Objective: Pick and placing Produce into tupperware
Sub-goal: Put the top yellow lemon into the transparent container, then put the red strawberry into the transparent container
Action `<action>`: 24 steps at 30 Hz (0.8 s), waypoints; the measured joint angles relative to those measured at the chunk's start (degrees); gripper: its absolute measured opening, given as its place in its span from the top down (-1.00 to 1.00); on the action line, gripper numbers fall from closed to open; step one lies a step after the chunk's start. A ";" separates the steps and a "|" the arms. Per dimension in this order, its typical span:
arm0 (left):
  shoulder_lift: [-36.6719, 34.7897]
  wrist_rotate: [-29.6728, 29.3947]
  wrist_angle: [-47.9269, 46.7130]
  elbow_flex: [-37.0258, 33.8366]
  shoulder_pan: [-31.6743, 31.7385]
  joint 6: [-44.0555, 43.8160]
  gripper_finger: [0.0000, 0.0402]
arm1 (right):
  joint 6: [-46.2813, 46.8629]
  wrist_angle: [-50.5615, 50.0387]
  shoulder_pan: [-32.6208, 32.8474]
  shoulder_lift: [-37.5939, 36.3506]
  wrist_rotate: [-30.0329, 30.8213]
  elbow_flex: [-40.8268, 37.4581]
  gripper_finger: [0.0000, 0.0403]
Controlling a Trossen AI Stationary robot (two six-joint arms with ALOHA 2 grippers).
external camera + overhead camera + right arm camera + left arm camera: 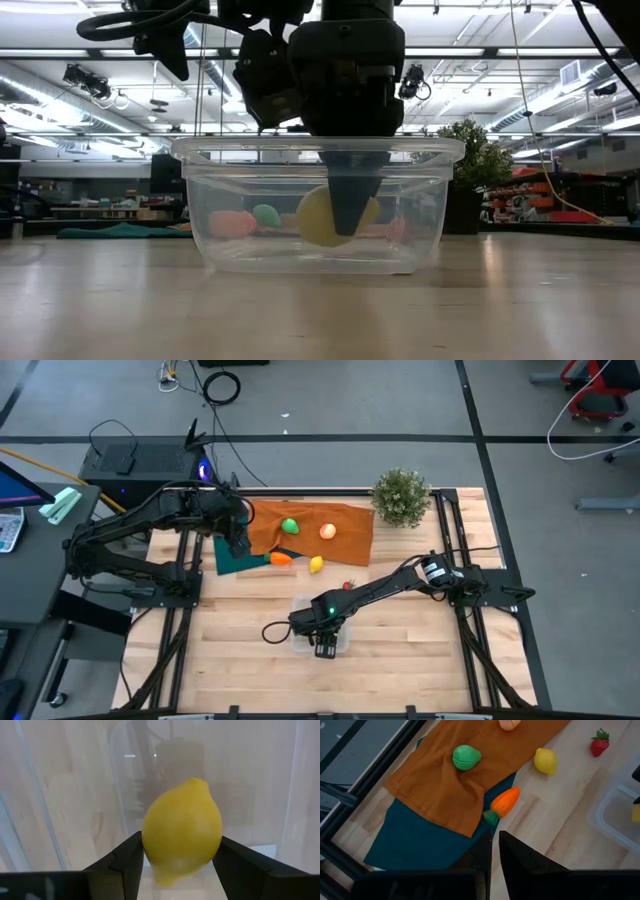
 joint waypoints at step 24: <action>0.00 0.00 0.00 0.00 0.00 -2.82 0.79 | 6.91 -8.75 -2.47 -14.68 3.75 0.02 -0.06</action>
